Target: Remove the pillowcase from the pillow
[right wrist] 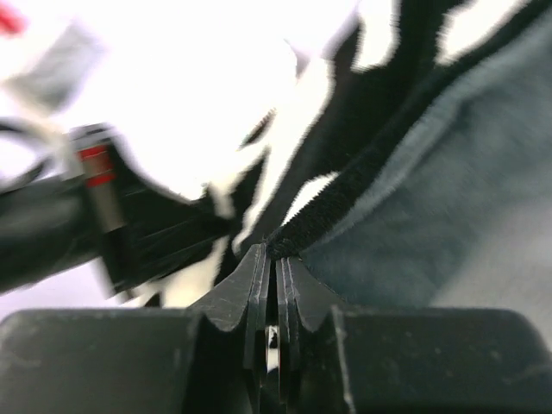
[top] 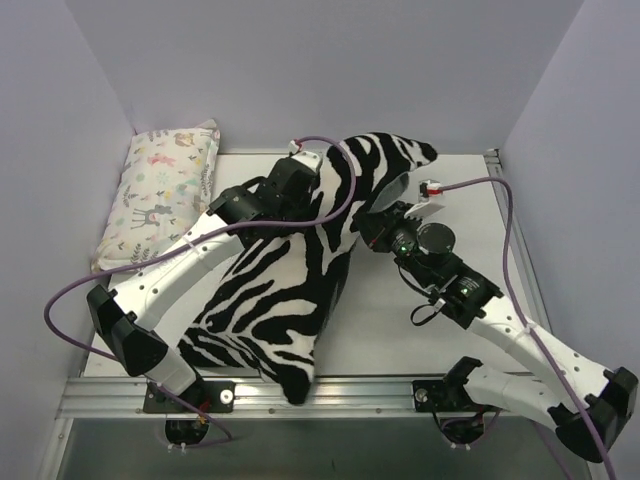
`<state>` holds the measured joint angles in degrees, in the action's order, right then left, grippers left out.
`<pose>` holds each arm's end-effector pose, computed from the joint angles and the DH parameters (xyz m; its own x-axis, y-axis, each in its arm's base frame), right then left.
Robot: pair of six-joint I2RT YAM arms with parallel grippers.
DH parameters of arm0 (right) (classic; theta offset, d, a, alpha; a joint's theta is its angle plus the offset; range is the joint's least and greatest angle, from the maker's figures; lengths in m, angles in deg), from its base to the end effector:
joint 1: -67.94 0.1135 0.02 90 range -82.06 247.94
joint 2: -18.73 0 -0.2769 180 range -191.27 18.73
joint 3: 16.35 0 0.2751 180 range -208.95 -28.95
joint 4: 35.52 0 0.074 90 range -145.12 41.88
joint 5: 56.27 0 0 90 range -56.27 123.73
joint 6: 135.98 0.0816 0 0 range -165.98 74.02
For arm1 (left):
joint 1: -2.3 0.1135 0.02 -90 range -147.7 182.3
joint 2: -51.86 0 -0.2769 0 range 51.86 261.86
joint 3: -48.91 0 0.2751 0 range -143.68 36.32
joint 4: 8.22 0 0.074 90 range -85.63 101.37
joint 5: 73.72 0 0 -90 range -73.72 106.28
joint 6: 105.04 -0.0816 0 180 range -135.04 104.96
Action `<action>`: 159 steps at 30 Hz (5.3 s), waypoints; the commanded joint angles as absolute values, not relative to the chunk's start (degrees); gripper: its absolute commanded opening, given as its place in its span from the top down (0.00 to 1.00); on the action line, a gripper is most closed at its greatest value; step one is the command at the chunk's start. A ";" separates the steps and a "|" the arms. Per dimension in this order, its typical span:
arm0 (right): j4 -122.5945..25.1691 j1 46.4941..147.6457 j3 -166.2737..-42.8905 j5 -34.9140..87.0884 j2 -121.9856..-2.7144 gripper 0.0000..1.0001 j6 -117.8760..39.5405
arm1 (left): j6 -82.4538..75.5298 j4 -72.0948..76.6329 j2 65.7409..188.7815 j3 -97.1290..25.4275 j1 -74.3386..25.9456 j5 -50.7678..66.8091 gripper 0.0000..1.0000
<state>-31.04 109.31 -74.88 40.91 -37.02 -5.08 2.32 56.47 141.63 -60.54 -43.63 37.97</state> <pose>0.2264 0.1858 0.3753 -0.2967 0.6043 -0.7395 -0.4874 0.5700 0.6614 0.2886 -0.2548 0.3771 -0.6145 0.2361 -0.7528 0.3170 0.9476 0.0385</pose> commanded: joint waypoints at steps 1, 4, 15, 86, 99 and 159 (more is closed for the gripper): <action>-36.68 114.69 -82.29 45.49 -32.34 1.00 -13.01 | 2.71 50.17 140.01 -65.28 -43.22 35.72 0.98; -40.97 119.70 -89.13 47.96 -34.25 1.00 -16.96 | 2.89 49.02 139.92 -65.28 -42.61 33.52 0.87; -47.85 112.43 -108.49 44.02 -57.10 1.00 -17.25 | 2.63 52.45 139.49 -79.24 -33.47 29.20 0.13; -41.53 65.22 -53.29 5.69 -31.27 0.54 3.24 | 4.12 33.11 167.34 -74.95 -63.09 51.88 0.03; -40.73 65.13 -53.38 6.22 -31.02 0.98 3.06 | 3.76 37.94 171.29 -80.39 -64.67 49.07 0.03; -71.67 100.20 -87.22 46.91 -48.75 0.14 -14.96 | 23.01 17.82 153.02 -32.06 -47.80 39.22 1.00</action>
